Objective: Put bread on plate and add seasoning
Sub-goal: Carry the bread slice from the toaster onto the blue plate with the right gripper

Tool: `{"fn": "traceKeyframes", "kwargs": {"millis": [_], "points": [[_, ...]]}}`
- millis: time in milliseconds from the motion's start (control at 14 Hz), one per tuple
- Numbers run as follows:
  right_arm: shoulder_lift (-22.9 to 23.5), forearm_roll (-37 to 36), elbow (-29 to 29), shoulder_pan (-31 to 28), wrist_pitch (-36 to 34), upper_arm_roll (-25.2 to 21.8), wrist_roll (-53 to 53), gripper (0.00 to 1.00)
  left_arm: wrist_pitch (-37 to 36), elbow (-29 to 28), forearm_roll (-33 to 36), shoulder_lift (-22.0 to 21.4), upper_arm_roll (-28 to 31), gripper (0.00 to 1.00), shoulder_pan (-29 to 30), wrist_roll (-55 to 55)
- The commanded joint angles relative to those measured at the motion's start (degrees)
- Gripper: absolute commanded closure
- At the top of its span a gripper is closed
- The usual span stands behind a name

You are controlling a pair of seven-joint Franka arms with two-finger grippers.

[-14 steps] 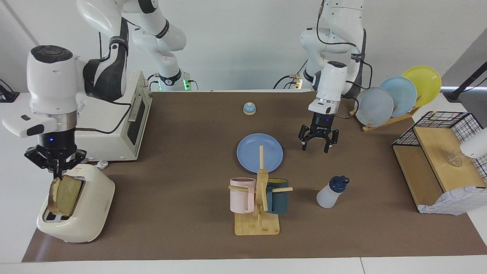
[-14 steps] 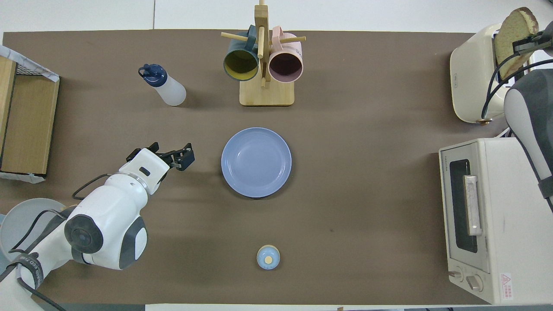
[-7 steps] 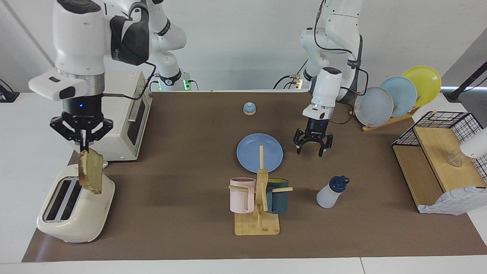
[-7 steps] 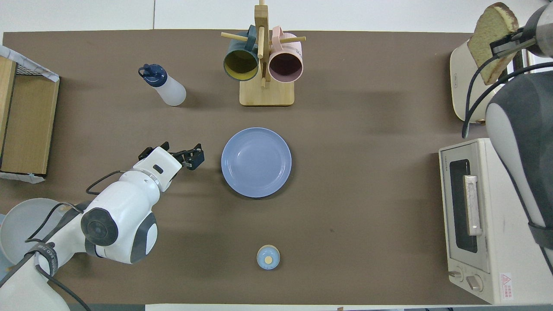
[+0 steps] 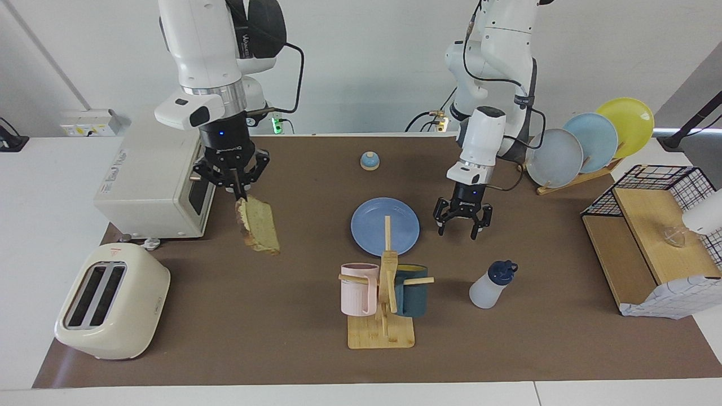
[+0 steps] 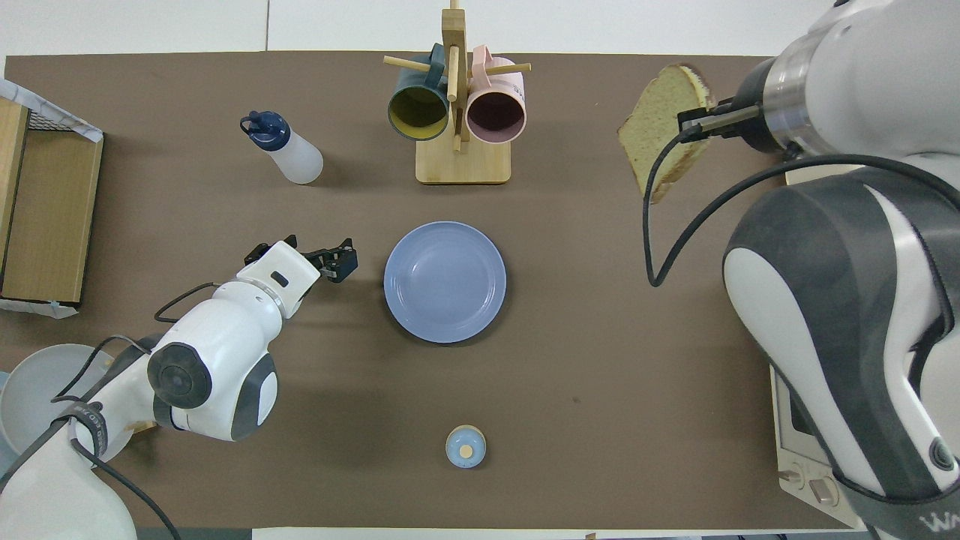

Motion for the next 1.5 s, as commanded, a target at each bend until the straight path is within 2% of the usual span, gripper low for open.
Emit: {"fn": "traceKeyframes", "kwargs": {"millis": [0,214,357,713,856,1070,1283,1426], "points": [[-3.36,2.74,-6.65,4.07,3.34,-0.11,11.61,1.00,-1.35,3.01,2.74,1.47,2.17,0.00,-0.52,0.51],[-5.55,3.44,-13.41,8.03,7.47,-0.02,22.16,1.00,-6.88,8.01,7.66,2.70,5.24,0.00,-0.52,0.42],[-6.17,8.07,-17.20,9.19,11.25,0.06,28.33,1.00,-8.66,9.17,8.81,3.06,5.52,0.00,-0.60,0.42],[-4.95,9.68,-26.35,16.12,26.44,0.07,33.53,1.00,-9.10,12.68,9.69,4.81,9.29,0.00,-2.44,0.42],[-2.23,9.68,-26.97,18.23,31.81,0.07,33.80,1.00,-10.07,15.23,9.79,7.62,13.92,0.00,-6.73,0.33],[-0.20,9.68,-27.85,20.87,36.48,0.07,34.85,1.00,-9.54,16.37,9.61,9.47,26.22,0.00,-18.06,-0.19],[-0.55,9.68,-29.95,20.97,38.32,0.07,34.68,1.00,-8.58,16.55,9.35,10.18,28.10,0.00,-19.77,-1.07],[-1.51,9.68,-33.98,20.97,41.14,0.07,33.19,1.00,-7.62,16.55,9.17,11.05,28.10,0.00,-20.64,-2.91]]}}
